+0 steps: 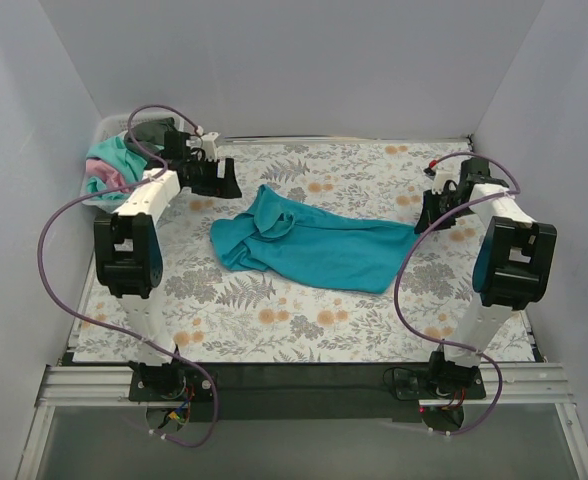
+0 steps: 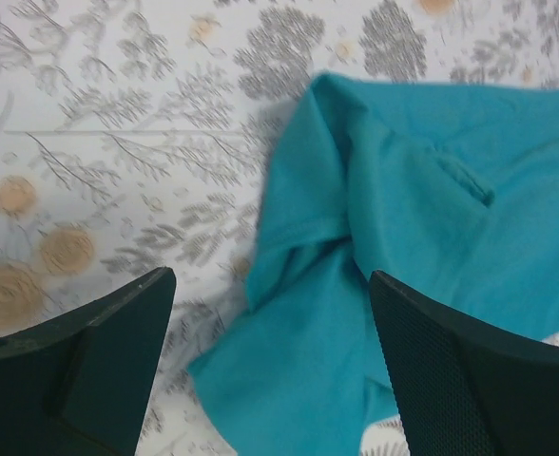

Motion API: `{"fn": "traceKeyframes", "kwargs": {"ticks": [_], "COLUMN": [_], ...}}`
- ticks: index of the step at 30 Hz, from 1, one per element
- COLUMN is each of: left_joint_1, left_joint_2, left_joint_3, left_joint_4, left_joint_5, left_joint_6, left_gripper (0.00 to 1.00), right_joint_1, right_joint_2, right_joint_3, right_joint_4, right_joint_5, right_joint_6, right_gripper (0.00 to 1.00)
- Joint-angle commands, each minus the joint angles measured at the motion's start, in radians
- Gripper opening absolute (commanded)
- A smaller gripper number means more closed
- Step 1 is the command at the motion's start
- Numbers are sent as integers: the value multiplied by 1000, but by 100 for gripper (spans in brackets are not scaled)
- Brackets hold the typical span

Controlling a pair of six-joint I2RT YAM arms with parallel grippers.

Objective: Fold and stack the t-shirts
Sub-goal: Flatten the tshirt out

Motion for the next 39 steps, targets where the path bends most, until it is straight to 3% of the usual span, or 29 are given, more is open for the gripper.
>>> {"fn": "traceKeyframes", "kwargs": {"ticks": [1, 4, 7, 11, 12, 13, 20, 22, 23, 25, 30, 33, 39], "left_joint_1": [-43, -46, -54, -51, -46, -40, -3, 4, 15, 23, 23, -17, -167], "left_joint_2": [-116, -130, -154, -211, -234, -297, -544, -567, -578, -595, -593, -563, -370], "left_joint_3": [-102, -199, -279, -339, -354, -371, -570, -602, -622, -650, -499, -431, -276], "left_joint_4": [-57, -59, -60, -149, -161, -172, -319, -342, -350, -351, -379, -321, -152], "left_joint_5": [-46, -107, -169, -243, -255, -267, -417, -457, -468, -473, -231, -139, -165], "left_joint_6": [107, 121, 162, 213, 228, 237, 384, 406, 420, 426, 379, 299, 165], "left_gripper": [78, 79, 70, 28, 8, 0, 0, 9, 20, 33, 68, 69, 73], "right_joint_1": [-3, -3, -2, -3, -3, -3, -13, -19, -19, -19, -17, -17, -19], "right_joint_2": [6, 6, 1, 0, -4, -4, -19, -25, -28, -37, -33, -22, -16], "right_joint_3": [48, 56, 67, 82, 83, 85, 85, 83, 82, 74, 61, 51, 47], "right_joint_4": [-12, -12, -20, -33, -37, -38, -49, -53, -55, -64, -90, -101, -112], "right_joint_5": [3, 14, 23, 41, 44, 46, 75, 81, 81, 72, 18, 9, 18], "right_joint_6": [4, 5, 4, -7, -11, -14, -39, -47, -53, -62, -79, -88, -94], "right_gripper": [1, 1, 1, 1, 1, 1, 1, 1, 1, 1, 1, 1, 1]}}
